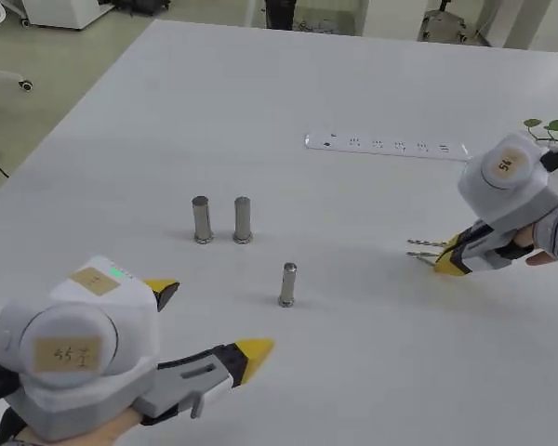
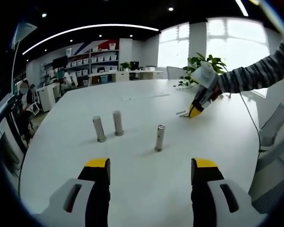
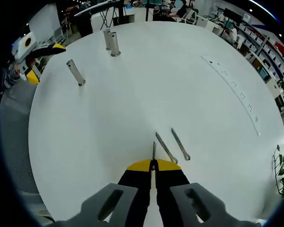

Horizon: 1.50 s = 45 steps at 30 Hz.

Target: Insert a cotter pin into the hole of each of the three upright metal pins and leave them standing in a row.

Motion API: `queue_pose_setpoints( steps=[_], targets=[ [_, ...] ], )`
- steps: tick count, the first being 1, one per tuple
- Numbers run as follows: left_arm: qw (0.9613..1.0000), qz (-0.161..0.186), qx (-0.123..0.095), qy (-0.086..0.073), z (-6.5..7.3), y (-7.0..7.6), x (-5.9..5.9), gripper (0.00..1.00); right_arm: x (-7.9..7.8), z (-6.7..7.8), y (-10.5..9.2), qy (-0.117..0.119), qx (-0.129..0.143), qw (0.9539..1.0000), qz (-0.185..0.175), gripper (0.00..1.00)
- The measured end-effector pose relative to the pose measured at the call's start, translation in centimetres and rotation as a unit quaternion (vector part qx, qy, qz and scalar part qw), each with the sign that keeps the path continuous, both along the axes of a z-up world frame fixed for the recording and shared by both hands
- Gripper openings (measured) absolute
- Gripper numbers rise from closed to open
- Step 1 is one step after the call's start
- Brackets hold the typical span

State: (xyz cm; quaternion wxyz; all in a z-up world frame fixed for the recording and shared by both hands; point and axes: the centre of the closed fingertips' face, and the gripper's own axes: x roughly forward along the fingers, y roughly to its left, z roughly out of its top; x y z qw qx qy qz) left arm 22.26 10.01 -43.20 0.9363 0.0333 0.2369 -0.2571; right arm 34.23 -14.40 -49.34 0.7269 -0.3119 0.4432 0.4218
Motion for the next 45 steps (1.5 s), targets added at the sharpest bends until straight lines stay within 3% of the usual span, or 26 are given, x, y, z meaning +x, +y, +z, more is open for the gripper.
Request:
queue_pose_setpoints(
  steps=[10, 14, 21, 26, 30, 38, 40, 45],
  targets=[
    [0.9997, -0.023, -0.002, 0.002, 0.7, -1.3, -0.2, 0.62, -2.0, 2.5, 2.4, -0.04, 0.041, 0.9971, 0.05, 0.0],
    [0.9991, -0.042, -0.008, 0.003, 1.1, -2.4, -0.8, 0.59, -3.1, 3.7, 3.8, -0.063, 0.064, 0.9931, 0.075, 0.0],
    [0.998, -0.06, -0.021, -0.001, 2.0, -4.0, -1.1, 0.56, -5.7, 5.0, 6.4, -0.084, 0.077, 0.9854, 0.126, 0.0],
    [0.9965, -0.076, -0.034, 0.004, 2.6, -5.2, -1.3, 0.52, -7.7, 6.1, 8.6, -0.111, 0.082, 0.9747, 0.176, 0.0],
    [0.9951, -0.088, -0.042, 0.012, 2.8, -6.1, -1.8, 0.47, -9.0, 6.5, 10.1, -0.132, 0.077, 0.9628, 0.222, 0.0],
    [0.9917, -0.101, -0.067, 0.044, 2.8, -7.0, -2.7, 0.33, -12.1, 7.2, 12.4, -0.147, 0.074, 0.9439, 0.286, 0.0],
    [0.9904, -0.106, -0.075, 0.047, 3.0, -7.3, -3.0, 0.28, -12.8, 7.5, 12.9, -0.153, 0.073, 0.9373, 0.304, 0.0],
    [0.9881, -0.111, -0.092, 0.054, 3.2, -7.7, -3.4, 0.2, -14.2, 7.9, 13.6, -0.16, 0.068, 0.9259, 0.335, 0.0]
  ],
)
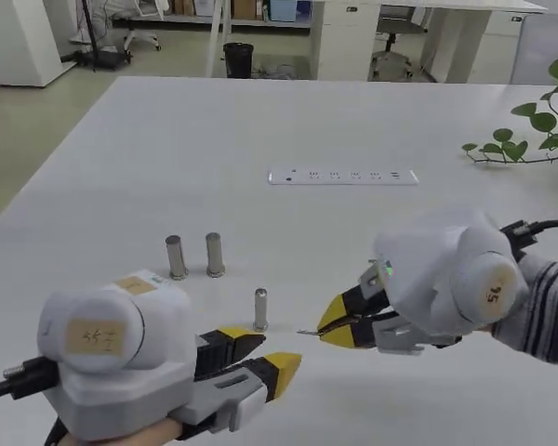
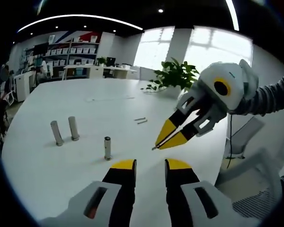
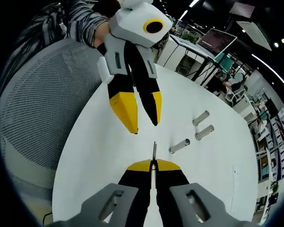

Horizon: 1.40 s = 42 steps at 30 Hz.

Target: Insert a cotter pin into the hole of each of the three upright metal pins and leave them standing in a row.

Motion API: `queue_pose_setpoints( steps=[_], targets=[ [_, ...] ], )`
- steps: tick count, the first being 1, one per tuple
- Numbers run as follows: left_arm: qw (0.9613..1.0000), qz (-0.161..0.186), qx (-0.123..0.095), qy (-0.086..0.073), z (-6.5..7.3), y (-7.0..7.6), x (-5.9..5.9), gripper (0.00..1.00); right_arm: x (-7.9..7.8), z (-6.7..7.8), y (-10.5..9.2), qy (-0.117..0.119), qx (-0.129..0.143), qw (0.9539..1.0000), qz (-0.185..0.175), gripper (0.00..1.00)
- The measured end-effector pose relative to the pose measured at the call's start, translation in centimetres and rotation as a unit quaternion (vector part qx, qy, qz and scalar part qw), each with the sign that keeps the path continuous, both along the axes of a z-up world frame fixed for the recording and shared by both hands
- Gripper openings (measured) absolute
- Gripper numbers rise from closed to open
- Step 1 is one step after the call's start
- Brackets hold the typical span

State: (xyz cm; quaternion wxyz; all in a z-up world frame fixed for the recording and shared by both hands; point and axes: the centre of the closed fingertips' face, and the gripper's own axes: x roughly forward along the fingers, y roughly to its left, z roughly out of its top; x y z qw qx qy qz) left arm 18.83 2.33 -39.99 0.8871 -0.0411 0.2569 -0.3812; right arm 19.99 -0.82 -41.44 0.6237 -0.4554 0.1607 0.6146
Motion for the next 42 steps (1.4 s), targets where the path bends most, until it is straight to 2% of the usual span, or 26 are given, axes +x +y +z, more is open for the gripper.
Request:
queue_pose_setpoints(
  steps=[8, 11, 20, 23, 31, 34, 35, 40, 42],
  targets=[
    [0.999, -0.004, -0.039, 0.022, 0.4, -0.8, -0.5, 0.12, -1.5, 0.7, 0.7, -0.014, 0.0, 0.9994, 0.031, 0.0],
    [0.9985, -0.005, -0.048, 0.026, 0.5, -1.0, -0.6, 0.1, -1.9, 0.8, 0.9, -0.013, 0.001, 0.9991, 0.041, 0.0],
    [0.9979, -0.013, -0.055, 0.032, 0.4, -1.6, -0.9, 0.01, -2.5, 0.7, 1.1, -0.011, 0.005, 0.9988, 0.047, 0.0],
    [0.9978, -0.012, -0.051, 0.04, 0.1, -1.7, -1.0, 0.0, -2.6, 0.6, 1.1, -0.008, 0.008, 0.9989, 0.046, 0.0],
    [0.9973, -0.017, -0.055, 0.045, 0.0, -1.9, -1.2, 0.0, -2.8, 0.5, 1.1, -0.005, 0.011, 0.999, 0.044, 0.0],
    [0.9984, -0.032, -0.038, 0.027, -0.1, -2.0, -1.4, 0.0, -2.9, 0.4, 1.1, -0.002, 0.01, 0.9991, 0.042, 0.0],
    [0.9987, -0.037, -0.029, 0.016, -0.1, -2.0, -1.4, 0.0, -2.9, 0.3, 1.1, -0.002, 0.01, 0.9991, 0.041, 0.0],
    [0.9983, -0.058, -0.013, -0.004, -0.1, -2.1, -1.6, 0.0, -3.0, 0.2, 1.1, 0.005, 0.013, 0.9994, 0.032, 0.0],
    [0.9978, -0.063, -0.002, -0.021, 0.0, -2.0, -1.6, 0.0, -2.9, 0.1, 1.1, 0.005, 0.014, 0.9995, 0.027, 0.0]
  ],
)
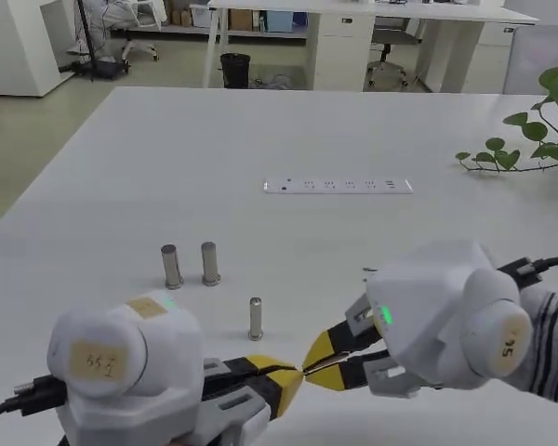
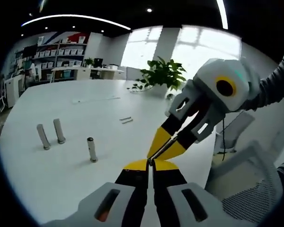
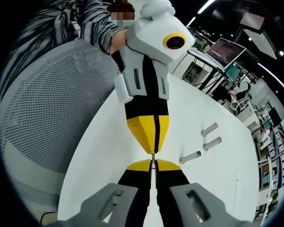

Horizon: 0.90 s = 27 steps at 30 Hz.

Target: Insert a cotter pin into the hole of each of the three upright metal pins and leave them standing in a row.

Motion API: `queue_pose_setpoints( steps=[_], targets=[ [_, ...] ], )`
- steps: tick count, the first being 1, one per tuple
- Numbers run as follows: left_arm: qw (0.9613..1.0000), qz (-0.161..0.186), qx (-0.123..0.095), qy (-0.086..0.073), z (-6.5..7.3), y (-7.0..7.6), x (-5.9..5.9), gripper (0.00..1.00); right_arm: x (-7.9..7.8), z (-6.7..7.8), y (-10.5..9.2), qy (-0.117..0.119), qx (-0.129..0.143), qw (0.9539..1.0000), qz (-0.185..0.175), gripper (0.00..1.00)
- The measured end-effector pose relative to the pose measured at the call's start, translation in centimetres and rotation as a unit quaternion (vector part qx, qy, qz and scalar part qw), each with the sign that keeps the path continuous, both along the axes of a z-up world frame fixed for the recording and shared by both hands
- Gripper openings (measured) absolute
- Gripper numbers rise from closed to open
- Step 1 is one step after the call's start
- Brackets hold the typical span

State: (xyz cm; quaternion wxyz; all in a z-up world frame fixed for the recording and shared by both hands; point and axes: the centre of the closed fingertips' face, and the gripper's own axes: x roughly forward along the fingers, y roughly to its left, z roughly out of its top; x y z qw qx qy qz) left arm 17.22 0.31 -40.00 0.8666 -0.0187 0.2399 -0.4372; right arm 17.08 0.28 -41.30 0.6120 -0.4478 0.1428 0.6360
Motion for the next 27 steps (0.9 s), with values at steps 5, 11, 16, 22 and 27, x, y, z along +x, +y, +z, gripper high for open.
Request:
queue_pose_setpoints(
  steps=[5, 11, 16, 22, 27],
  targets=[
    [0.999, -0.024, 0.023, -0.031, 0.1, 0.1, -0.4, 0.0, 0.0, -0.2, -0.1, 0.012, -0.001, 0.9999, -0.01, 0.0],
    [0.9952, -0.062, 0.038, -0.065, 0.5, -0.3, -0.9, 0.0, -0.3, -0.4, -0.1, 0.025, -0.001, 0.9996, -0.01, 0.01],
    [0.9907, -0.088, 0.055, -0.088, 0.6, -0.4, -1.2, 0.0, -0.6, -0.6, -0.2, 0.034, -0.003, 0.9994, -0.007, 0.0],
    [0.9863, -0.107, 0.074, -0.101, 0.2, -0.2, -1.3, 0.0, -0.9, -0.7, -0.2, 0.045, -0.004, 0.999, -0.008, 0.0],
    [0.9871, -0.101, 0.077, -0.098, 0.0, 0.0, -1.2, 0.0, -0.8, -0.6, -0.3, 0.046, -0.007, 0.9988, -0.012, 0.0]
  ],
)
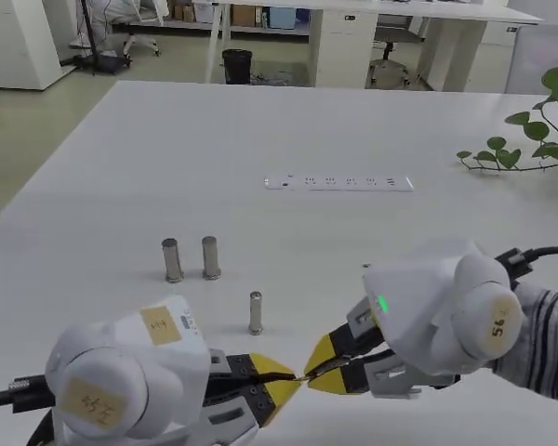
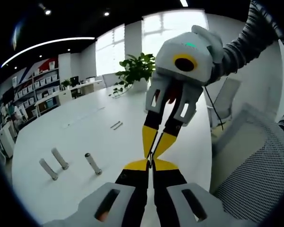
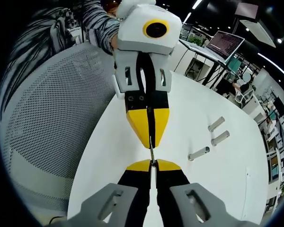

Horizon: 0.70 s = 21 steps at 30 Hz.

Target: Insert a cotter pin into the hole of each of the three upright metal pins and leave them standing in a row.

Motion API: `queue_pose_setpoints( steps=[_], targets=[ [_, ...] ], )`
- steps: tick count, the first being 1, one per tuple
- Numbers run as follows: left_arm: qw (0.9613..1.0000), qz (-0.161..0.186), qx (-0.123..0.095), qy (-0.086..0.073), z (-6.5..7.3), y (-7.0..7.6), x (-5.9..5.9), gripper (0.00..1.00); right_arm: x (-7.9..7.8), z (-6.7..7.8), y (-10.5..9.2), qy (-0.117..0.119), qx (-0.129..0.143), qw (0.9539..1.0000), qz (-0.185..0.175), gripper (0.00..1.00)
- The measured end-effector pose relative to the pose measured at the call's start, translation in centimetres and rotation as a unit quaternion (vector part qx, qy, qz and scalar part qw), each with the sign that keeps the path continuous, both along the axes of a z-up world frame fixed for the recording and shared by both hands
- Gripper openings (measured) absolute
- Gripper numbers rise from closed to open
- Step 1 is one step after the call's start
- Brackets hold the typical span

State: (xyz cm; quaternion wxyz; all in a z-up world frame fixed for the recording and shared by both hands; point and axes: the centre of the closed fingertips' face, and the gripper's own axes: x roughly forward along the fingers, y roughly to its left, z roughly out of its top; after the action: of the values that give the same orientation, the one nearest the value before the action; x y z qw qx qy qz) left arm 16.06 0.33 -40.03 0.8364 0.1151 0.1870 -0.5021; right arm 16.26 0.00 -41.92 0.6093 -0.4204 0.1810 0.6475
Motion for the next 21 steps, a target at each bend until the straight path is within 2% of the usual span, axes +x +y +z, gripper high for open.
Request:
queue_pose_setpoints(
  steps=[4, 11, 16, 17, 21],
  targets=[
    [1.0, 0.008, -0.004, 0.004, 0.0, 0.1, 0.2, 0.0, 0.1, 0.0, 0.0, -0.004, -0.006, 1.0, 0.001, 0.0],
    [0.9995, 0.031, -0.001, 0.0, -0.2, 0.5, 1.1, 0.01, 0.9, -0.3, -0.2, -0.013, -0.018, 0.9997, -0.014, 0.0],
    [0.9979, 0.064, -0.005, -0.008, -0.3, 1.3, 2.3, 0.07, 2.3, -0.7, -0.7, -0.017, -0.028, 0.998, -0.054, 0.0],
    [0.9974, 0.072, -0.006, -0.008, -0.3, 1.5, 2.5, 0.08, 2.6, -0.9, -1.1, -0.011, -0.034, 0.9962, -0.079, 0.0],
    [0.9946, 0.103, -0.002, -0.011, -0.6, 2.4, 3.7, 0.11, 3.8, -1.2, -1.3, -0.016, -0.039, 0.9938, -0.103, 0.0]
  ],
)
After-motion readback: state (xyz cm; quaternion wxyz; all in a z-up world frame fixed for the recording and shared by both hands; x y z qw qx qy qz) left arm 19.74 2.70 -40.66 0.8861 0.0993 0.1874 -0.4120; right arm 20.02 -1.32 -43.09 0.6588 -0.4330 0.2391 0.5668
